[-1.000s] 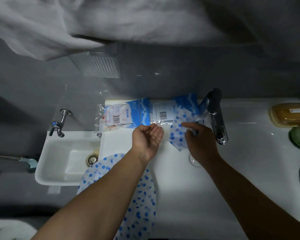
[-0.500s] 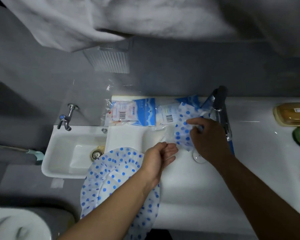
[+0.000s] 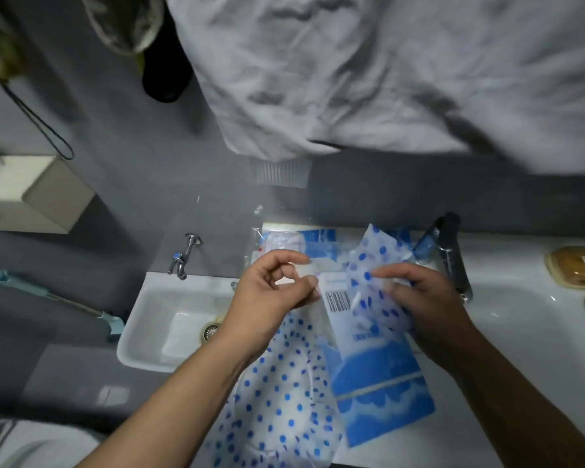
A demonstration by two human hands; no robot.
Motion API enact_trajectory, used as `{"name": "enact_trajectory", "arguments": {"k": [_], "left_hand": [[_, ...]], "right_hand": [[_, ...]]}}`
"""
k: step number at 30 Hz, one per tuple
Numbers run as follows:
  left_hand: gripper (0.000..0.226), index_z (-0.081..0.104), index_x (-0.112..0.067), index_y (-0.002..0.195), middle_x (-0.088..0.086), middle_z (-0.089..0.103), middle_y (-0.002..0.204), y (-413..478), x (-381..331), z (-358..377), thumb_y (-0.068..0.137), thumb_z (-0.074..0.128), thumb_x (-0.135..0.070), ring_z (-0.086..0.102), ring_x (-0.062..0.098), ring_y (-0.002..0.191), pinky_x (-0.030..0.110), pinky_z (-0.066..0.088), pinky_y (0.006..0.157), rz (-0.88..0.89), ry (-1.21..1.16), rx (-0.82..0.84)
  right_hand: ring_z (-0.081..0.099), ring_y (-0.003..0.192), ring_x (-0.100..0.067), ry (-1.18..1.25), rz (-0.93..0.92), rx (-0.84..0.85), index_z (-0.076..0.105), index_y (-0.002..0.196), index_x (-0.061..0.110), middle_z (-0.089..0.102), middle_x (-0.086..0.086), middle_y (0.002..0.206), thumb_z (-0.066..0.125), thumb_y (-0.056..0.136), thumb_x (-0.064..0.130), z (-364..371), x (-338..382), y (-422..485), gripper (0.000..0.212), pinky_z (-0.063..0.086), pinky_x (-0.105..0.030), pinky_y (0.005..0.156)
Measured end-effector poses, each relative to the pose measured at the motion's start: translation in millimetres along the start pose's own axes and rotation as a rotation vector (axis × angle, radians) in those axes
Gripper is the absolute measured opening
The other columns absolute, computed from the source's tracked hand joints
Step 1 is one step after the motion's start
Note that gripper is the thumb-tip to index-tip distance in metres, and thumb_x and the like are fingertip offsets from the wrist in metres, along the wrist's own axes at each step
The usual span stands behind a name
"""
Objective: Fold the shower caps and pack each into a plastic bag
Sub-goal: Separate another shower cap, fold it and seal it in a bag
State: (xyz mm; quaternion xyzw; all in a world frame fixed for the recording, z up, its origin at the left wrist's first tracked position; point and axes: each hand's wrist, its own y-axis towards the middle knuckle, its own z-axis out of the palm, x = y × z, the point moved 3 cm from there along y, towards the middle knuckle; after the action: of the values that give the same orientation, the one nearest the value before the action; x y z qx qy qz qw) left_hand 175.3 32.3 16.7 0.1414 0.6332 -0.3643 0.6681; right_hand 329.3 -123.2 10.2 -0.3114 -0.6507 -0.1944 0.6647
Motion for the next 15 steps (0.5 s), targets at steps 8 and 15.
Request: {"name": "enact_trajectory", "arguments": {"k": [8,15], "left_hand": [[0.017,0.074,-0.017,0.090,-0.004,0.074,0.076,-2,-27,-34,0.094,0.061,-0.028,0.065,0.010,0.062,0.021,0.052,0.054,-0.471,0.029,0.014],[0.011,0.075,-0.014,0.076,0.001,0.076,0.067,-9,-37,-42,0.083,0.072,-0.005,0.068,0.009,0.056,0.019,0.052,0.053,-0.301,0.102,0.036]], "right_hand": [[0.066,0.081,-0.001,-0.530,-0.373,0.142,0.079,0.081,0.033,0.072,0.013,0.081,0.063,0.072,0.004,50,34,-49,0.034,0.046,-0.005,0.070],[0.061,0.095,0.003,-0.546,-0.431,-0.064,0.072,0.093,0.040,0.068,0.012,0.097,0.058,0.081,0.010,51,51,-52,0.036,0.044,-0.005,0.081]]}}
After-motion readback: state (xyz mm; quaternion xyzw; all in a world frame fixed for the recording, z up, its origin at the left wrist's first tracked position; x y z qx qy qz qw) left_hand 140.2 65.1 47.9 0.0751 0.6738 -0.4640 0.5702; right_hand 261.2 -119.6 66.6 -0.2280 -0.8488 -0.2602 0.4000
